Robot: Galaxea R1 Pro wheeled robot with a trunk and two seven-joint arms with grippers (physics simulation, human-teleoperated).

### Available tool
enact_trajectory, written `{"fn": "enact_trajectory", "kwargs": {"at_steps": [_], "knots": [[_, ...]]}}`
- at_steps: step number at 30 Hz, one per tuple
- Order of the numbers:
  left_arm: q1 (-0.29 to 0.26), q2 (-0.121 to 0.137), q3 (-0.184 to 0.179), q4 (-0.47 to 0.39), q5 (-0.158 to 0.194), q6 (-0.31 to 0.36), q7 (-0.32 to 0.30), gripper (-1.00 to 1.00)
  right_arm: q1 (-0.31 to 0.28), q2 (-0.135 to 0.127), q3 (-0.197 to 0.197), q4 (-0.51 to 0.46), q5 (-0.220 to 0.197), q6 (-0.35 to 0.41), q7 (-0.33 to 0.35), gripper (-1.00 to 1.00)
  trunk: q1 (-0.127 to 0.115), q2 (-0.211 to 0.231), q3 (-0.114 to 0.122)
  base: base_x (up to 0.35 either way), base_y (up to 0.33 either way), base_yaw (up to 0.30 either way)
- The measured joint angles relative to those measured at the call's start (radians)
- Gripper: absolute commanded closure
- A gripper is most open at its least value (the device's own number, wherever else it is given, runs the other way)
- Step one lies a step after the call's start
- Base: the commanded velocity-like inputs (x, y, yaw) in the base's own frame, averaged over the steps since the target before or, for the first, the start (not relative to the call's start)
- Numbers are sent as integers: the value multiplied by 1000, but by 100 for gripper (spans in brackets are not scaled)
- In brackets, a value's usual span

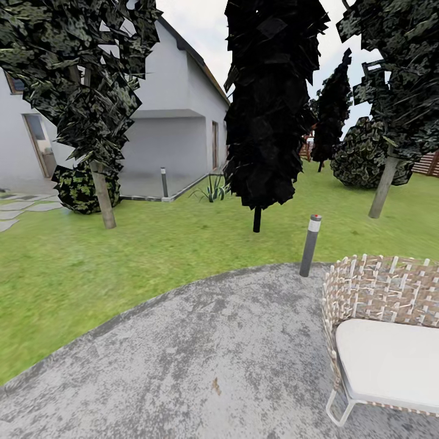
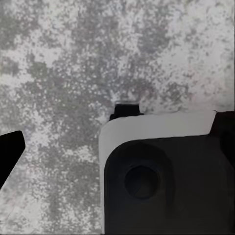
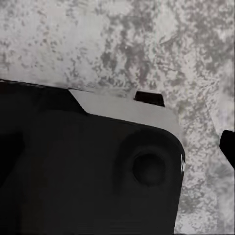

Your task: In the garden, pick up the pesticide atomizer on the floor and spray pesticide onto both trees until each tree trunk is fully covered.

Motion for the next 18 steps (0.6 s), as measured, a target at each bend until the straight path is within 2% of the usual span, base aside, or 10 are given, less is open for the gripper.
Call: {"fn": "enact_trajectory", "kwargs": {"at_steps": [1,2,3,4,6,9,14,17,18], "knots": [[-88,0,1,-40,1,-1,-1,-100,-18,3,0,-125,25,0,0,-100,0,0,0,0,0,0],[-128,0,3,-46,3,-4,-6,-100,-58,16,1,-304,40,-2,0,-100,0,0,1,0,0,0],[-135,0,8,-46,4,-5,-7,-100,-77,23,1,-365,43,-5,0,-100,0,0,1,0,0,0],[-148,0,19,-47,4,-7,-6,-100,-90,32,1,-356,45,-12,-1,-100,0,0,0,0,0,0],[-180,-1,68,-48,4,-7,-1,-100,-122,62,1,-357,50,-32,-2,-100,0,0,0,0,0,0],[-214,-5,126,-49,3,-5,0,-100,-139,76,3,-354,54,-50,0,-100,0,0,0,0,0,0],[-226,-8,157,-48,3,-17,2,-100,-145,77,3,-348,57,-91,1,-100,0,0,0,23,2,36],[-223,-7,160,-48,4,-18,2,-100,-145,77,5,-345,58,-96,1,-100,0,0,-3,199,62,147],[-222,-6,177,-47,4,-18,3,-100,-145,77,6,-344,59,-97,1,-100,0,0,-3,266,102,170]]}}
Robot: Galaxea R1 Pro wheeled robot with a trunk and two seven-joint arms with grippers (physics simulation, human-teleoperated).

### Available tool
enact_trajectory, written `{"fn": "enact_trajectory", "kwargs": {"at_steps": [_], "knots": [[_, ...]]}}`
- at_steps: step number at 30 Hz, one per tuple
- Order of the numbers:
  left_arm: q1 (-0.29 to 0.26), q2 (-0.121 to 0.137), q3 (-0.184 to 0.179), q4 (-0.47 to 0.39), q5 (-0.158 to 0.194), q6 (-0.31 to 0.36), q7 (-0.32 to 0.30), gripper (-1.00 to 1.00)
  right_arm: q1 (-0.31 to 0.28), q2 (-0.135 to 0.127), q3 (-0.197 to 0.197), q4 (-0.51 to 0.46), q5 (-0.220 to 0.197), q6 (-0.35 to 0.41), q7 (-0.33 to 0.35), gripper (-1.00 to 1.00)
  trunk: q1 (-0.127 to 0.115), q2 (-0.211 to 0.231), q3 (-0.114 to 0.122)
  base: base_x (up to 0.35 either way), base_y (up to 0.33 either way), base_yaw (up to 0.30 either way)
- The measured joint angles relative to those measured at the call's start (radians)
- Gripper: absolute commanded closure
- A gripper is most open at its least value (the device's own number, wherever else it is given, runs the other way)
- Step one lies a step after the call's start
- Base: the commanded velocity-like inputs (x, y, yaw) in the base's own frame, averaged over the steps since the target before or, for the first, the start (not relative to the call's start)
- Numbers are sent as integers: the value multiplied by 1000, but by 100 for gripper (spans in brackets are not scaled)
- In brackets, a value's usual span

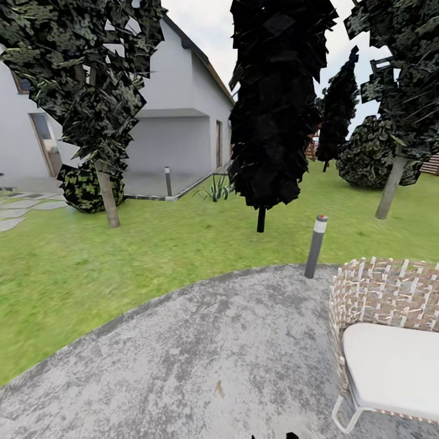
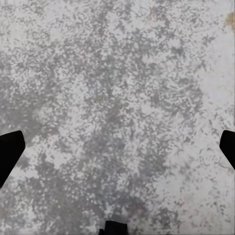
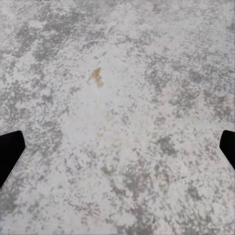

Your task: In the garden, pick up the pesticide atomizer on the floor and spray pesticide onto both trees until each tree trunk is fully covered.

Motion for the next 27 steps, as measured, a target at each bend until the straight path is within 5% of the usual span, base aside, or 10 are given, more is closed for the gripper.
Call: {"fn": "enact_trajectory", "kwargs": {"at_steps": [5,27], "knots": [[3,1,107,3,-1,-1,-2,-100,0,-3,0,1,0,-2,-1,-100,0,0,-5,291,150,179],[2,0,119,12,-1,-2,-5,-100,0,-5,1,3,1,-7,-3,-100,0,0,-30,260,219,183]]}}
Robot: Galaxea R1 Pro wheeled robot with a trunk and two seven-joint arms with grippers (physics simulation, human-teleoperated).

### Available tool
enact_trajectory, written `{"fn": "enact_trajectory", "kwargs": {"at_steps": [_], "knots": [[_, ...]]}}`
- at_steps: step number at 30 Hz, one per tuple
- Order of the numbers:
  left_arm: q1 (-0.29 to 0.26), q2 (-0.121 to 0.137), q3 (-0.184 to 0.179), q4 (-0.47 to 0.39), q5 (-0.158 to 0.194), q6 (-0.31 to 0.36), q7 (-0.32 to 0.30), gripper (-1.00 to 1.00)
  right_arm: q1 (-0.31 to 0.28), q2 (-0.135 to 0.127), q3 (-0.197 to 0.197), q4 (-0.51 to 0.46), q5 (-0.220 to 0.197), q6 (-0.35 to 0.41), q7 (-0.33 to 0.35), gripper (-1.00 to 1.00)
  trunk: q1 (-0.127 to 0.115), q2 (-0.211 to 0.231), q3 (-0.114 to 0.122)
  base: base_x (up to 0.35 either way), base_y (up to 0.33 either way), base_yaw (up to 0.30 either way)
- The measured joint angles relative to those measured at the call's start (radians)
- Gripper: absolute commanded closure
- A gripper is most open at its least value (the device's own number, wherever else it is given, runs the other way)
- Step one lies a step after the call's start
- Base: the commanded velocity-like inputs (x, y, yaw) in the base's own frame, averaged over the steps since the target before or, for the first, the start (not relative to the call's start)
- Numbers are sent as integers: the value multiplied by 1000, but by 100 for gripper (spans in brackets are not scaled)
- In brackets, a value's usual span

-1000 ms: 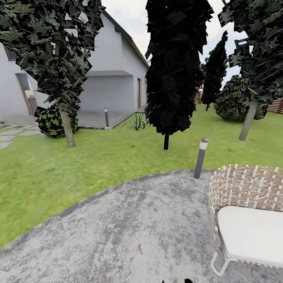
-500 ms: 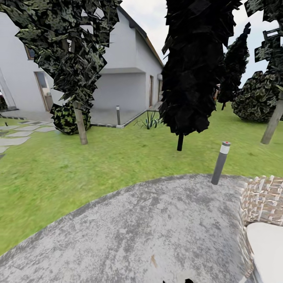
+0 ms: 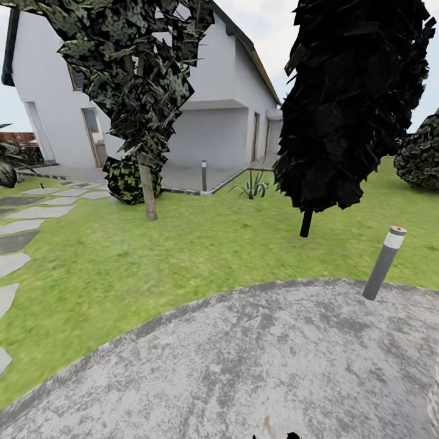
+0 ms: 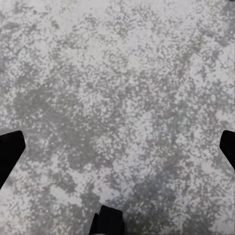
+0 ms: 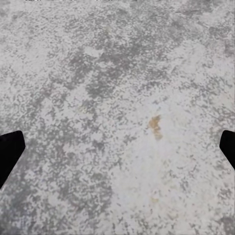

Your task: In the garden, pick up the pesticide atomizer on the floor and spray pesticide onto both trees until each tree trunk is fully covered.

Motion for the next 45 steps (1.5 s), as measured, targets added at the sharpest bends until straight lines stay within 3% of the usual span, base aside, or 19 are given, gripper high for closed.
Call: {"fn": "enact_trajectory", "kwargs": {"at_steps": [25,34,45], "knots": [[0,0,2,0,-1,0,-1,-100,0,-1,0,0,0,0,0,-100,0,0,-28,234,241,183],[0,0,3,0,-1,0,-1,-100,0,-1,0,0,1,0,0,-100,0,0,-39,283,134,183],[0,0,3,-8,-1,1,1,-100,0,-1,-1,0,1,0,0,-100,0,0,-51,34,11,183]]}}
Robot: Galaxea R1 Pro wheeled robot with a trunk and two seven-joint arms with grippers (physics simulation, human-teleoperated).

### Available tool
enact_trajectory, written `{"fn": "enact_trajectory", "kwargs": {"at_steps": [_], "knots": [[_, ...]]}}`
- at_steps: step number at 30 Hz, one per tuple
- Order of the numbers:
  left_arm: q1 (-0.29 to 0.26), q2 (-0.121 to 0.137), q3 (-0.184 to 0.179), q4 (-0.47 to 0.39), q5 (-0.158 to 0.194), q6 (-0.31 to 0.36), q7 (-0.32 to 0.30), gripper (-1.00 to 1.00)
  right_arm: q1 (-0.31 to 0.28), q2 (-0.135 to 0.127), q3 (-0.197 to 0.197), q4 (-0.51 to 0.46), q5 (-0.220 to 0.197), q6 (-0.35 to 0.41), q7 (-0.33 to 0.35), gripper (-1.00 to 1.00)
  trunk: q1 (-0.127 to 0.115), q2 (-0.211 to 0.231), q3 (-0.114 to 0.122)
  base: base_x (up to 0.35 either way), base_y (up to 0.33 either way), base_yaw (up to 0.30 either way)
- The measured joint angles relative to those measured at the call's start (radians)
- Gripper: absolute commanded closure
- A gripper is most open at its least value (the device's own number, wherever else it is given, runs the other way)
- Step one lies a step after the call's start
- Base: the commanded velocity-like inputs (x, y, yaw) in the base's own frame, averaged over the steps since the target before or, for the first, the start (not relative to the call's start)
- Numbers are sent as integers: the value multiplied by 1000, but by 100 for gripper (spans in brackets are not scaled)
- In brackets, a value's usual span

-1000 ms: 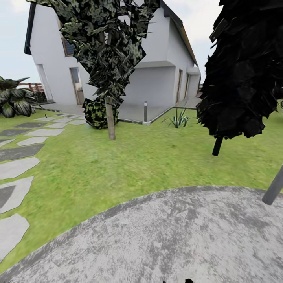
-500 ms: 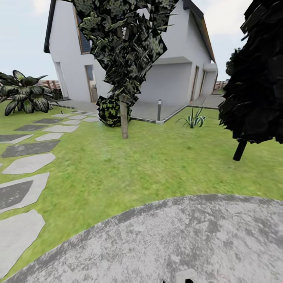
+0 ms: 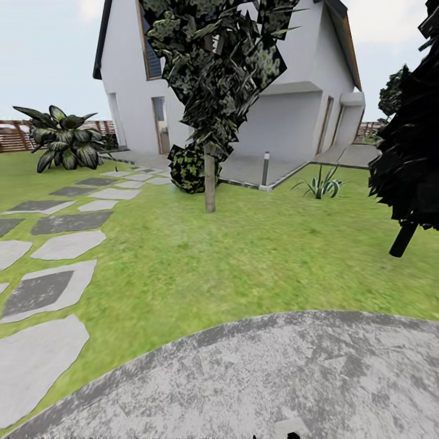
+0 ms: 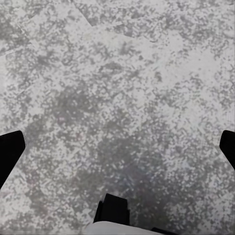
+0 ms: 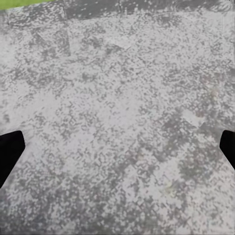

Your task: In the garden, pick up the pesticide atomizer on the floor and spray pesticide onto both trees until each tree trunk is fully covered.

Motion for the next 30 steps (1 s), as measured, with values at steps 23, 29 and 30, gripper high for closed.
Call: {"fn": "enact_trajectory", "kwargs": {"at_steps": [23,29,30], "knots": [[0,2,4,7,1,0,1,-100,0,0,0,0,0,0,0,-100,80,-147,-91,0,0,175],[-1,5,4,1,1,3,0,-100,0,0,0,0,0,-14,0,-100,103,-189,-111,0,0,22],[-3,5,3,-1,1,6,1,-100,0,0,0,0,0,-22,0,-100,107,-196,-114,0,0,5]]}}
